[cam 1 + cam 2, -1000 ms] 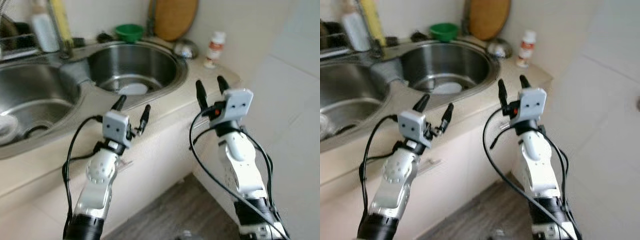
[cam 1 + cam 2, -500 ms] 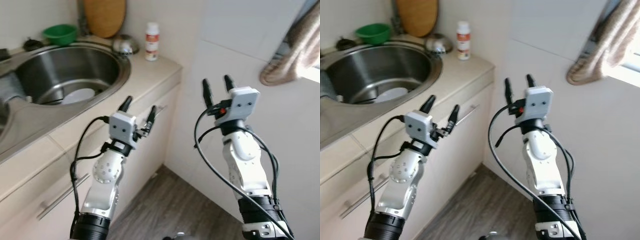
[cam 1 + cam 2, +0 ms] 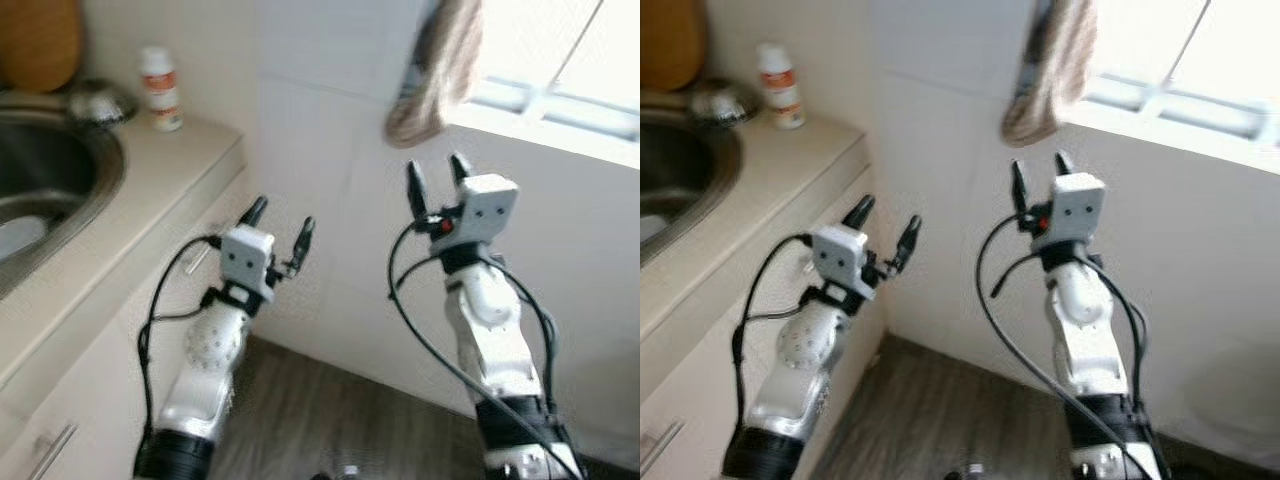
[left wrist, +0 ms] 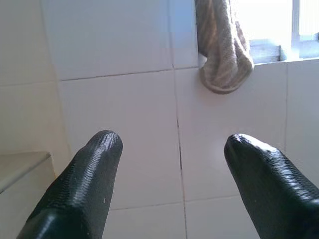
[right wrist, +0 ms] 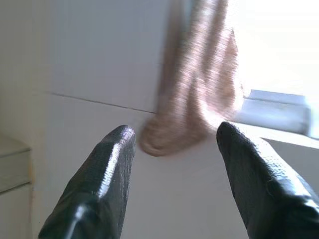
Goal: Kitchen organization
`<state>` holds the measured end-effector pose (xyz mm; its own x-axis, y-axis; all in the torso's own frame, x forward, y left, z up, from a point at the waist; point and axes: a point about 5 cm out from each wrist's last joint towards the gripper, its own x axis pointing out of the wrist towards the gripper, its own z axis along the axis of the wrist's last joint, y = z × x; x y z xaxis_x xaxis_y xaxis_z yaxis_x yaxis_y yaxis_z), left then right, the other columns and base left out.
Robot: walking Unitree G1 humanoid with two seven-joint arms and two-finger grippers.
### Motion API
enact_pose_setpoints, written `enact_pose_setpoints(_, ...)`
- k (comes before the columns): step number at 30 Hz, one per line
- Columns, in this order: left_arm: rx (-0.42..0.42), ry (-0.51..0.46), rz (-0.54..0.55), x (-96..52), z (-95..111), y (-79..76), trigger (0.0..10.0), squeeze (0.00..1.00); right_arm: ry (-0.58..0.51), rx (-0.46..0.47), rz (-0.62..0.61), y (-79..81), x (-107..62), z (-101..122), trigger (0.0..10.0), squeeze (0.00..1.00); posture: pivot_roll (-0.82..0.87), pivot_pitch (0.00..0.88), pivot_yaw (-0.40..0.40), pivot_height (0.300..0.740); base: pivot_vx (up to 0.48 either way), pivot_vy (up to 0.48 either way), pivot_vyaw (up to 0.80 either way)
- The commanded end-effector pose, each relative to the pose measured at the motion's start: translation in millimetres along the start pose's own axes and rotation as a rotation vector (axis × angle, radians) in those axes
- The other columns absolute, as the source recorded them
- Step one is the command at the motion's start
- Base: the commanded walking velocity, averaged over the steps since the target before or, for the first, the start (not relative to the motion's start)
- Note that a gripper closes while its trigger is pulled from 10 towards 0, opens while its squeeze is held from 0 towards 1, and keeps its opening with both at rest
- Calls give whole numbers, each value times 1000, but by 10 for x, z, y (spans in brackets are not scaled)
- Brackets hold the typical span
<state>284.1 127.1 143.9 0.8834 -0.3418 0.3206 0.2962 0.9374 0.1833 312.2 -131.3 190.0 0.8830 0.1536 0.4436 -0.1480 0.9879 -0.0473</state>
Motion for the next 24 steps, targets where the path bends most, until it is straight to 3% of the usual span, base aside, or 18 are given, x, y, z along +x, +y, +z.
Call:
enact_pose_setpoints(1, -8, -4, -31, 33, 10, -88, 10000, 0, 4, -23, -28, -83, -2, 4, 10000, 0, -10, 0, -65, 740, 0, -337, -800)
enact_pose_setpoints(11, -10, -6, -33, 39, 14, -90, 10000, 0, 19, -22, -58, -113, 3, -25, 10000, 0, -12, 0, -63, 740, 0, -403, -800)
enact_pose_setpoints(24, -15, -13, -27, 44, 19, -94, 10000, 0, 18, -25, -70, -126, 12, -27, 10000, 0, -12, 0, -64, 740, 0, 0, -800)
